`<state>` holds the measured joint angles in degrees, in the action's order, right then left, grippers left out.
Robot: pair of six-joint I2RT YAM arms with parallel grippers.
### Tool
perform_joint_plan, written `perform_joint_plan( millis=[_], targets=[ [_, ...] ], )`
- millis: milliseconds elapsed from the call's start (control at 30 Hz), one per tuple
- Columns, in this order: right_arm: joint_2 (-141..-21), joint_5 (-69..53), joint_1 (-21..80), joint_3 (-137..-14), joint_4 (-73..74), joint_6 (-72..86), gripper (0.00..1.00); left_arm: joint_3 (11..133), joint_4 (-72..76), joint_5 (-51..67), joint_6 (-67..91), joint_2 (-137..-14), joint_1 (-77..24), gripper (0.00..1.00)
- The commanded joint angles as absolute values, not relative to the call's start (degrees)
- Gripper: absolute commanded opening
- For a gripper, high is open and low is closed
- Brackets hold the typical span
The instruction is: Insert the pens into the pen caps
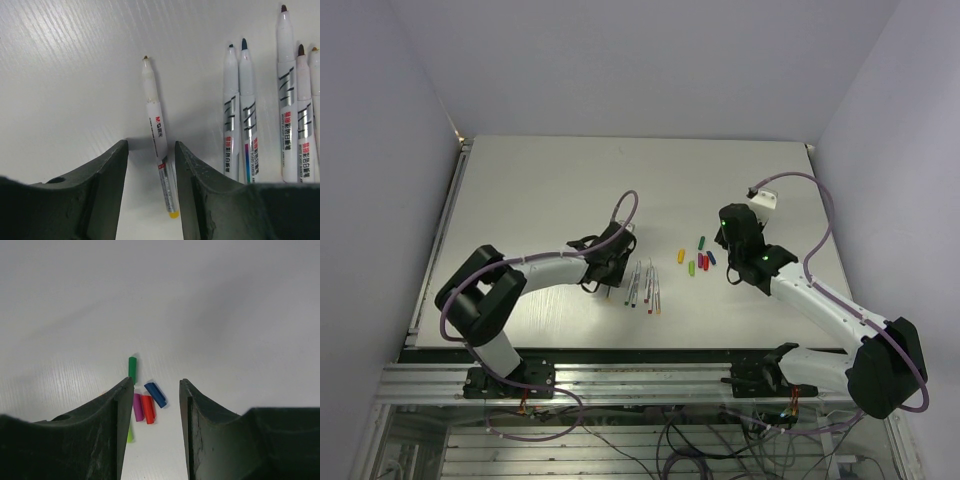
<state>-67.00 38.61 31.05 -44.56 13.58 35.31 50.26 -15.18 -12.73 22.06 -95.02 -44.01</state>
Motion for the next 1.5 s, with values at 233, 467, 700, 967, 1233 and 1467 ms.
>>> perform_joint_plan(
  millis=[233,467,700,967,1233,1467],
  targets=[
    [-64.96,42.02,30.27,-45.62,13.98,34.83,0.41,51.19,-31.08,-11.05,31.11,-97.52,-49.68,0.5],
    [-65.58,40.61,29.72,-45.41,13.16,34.15,0.41,51.79,-29.72,-12.04,31.75,-100.59,-49.72,0.49],
    [-66.03,39.71,29.69,-45.83,12.96,33.27,0.41,53.14,-26.66,-13.32,31.73,-103.53,-48.97,0.57],
    [-65.65,39.97,29.66,-45.44,13.53,34.5,0.41,53.17,-27.04,-13.12,31.54,-104.21,-48.78,0.3],
    [-65.54,39.39,29.67,-45.05,13.6,35.09,0.39,52.9,-27.47,-12.22,31.46,-105.06,-47.52,0.07],
    [-68.77,36.64,29.52,-46.88,15.2,32.77,0.26,54.36,-27.02,-15.87,29.02,-101.58,-43.78,0.07]
  ],
)
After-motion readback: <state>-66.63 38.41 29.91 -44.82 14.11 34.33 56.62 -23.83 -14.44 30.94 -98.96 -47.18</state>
